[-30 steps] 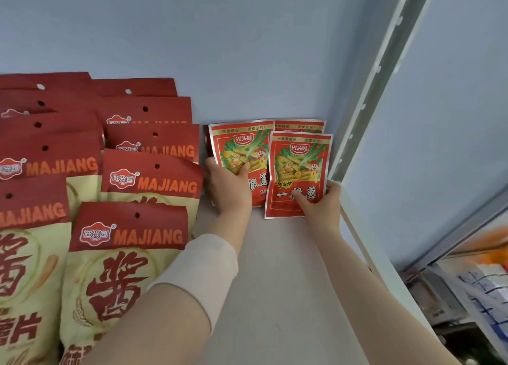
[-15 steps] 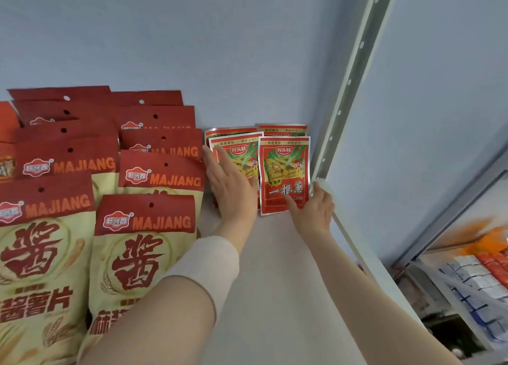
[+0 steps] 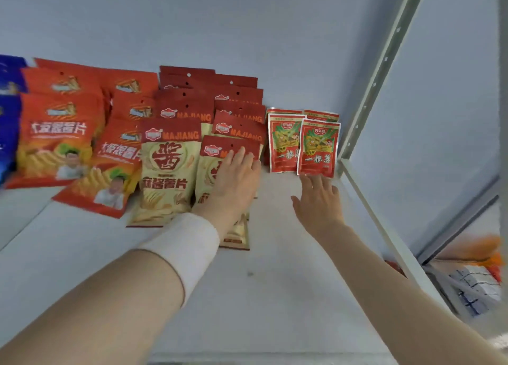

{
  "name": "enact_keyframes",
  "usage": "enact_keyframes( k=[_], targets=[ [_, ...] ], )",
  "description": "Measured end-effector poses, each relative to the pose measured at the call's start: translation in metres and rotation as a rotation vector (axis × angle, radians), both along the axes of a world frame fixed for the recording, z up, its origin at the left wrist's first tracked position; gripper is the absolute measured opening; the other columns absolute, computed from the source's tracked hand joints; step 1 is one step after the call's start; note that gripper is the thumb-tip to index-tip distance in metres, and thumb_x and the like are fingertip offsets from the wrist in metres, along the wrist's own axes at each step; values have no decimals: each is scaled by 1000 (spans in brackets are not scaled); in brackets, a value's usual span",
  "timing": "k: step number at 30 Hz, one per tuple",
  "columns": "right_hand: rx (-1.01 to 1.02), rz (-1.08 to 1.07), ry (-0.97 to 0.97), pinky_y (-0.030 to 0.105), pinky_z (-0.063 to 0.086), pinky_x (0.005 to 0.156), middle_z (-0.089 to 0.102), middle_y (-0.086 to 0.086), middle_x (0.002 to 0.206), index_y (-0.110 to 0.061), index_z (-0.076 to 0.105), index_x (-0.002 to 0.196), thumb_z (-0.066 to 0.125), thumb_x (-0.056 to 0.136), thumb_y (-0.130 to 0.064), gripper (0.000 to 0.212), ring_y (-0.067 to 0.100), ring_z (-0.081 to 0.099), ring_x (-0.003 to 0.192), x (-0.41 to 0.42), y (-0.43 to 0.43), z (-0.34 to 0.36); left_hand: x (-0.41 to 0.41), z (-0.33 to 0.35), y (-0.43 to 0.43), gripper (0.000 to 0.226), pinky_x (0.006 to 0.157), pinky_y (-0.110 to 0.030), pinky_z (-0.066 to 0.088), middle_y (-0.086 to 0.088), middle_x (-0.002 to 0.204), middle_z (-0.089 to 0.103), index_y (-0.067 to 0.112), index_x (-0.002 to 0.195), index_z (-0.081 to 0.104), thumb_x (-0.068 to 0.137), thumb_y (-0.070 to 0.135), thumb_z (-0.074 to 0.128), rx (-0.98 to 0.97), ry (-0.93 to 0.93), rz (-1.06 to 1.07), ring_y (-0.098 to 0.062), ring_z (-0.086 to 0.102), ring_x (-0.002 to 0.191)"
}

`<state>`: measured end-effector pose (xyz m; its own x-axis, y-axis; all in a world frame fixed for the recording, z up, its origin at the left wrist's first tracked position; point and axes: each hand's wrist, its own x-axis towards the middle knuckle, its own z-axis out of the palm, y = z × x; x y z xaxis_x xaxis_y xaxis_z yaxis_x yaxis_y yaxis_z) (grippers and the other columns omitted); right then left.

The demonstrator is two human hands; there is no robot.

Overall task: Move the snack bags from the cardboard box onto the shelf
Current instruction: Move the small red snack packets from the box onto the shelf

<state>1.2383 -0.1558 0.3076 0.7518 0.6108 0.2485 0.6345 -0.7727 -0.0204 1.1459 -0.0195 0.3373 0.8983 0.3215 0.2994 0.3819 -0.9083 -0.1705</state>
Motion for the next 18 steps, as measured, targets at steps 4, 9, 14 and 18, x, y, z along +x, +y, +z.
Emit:
enact_keyframes(
  k=[4, 9, 14, 18],
  targets=[
    [-109, 176, 6, 38, 25, 109, 34, 7, 146, -12, 23, 144, 39, 96, -38, 57, 28, 22, 139, -79, -3, -18, -112, -21, -15, 50, 114, -37, 18, -8, 147, 35, 11, 140, 34, 93, 18, 47, -77, 60, 158, -25, 25, 139],
    [-150, 363, 56, 39, 24, 109, 34, 10, 145, -11, 27, 142, 39, 96, -38, 55, 29, 25, 137, -186, 10, -27, -250, -34, -23, 48, 114, -35, 16, -6, 149, 33, 12, 140, 35, 94, 18, 45, -117, 132, 365, -22, 21, 141],
    [-177, 632, 73, 39, 18, 112, 28, 8, 150, -13, 21, 146, 36, 98, -38, 56, 28, 19, 140, -303, 45, -31, -391, -40, -18, 44, 115, -39, 18, -7, 146, 37, 13, 138, 36, 95, 21, 42, -81, 220, 588, -23, 22, 141],
    [-221, 851, 42, 39, 21, 111, 30, 8, 149, -12, 24, 144, 34, 98, -36, 53, 28, 21, 139, -414, 83, -38, -517, -49, -15, 45, 112, -39, 24, -7, 141, 42, 15, 137, 38, 94, 24, 44, -128, 284, 804, -26, 30, 136]
  ],
)
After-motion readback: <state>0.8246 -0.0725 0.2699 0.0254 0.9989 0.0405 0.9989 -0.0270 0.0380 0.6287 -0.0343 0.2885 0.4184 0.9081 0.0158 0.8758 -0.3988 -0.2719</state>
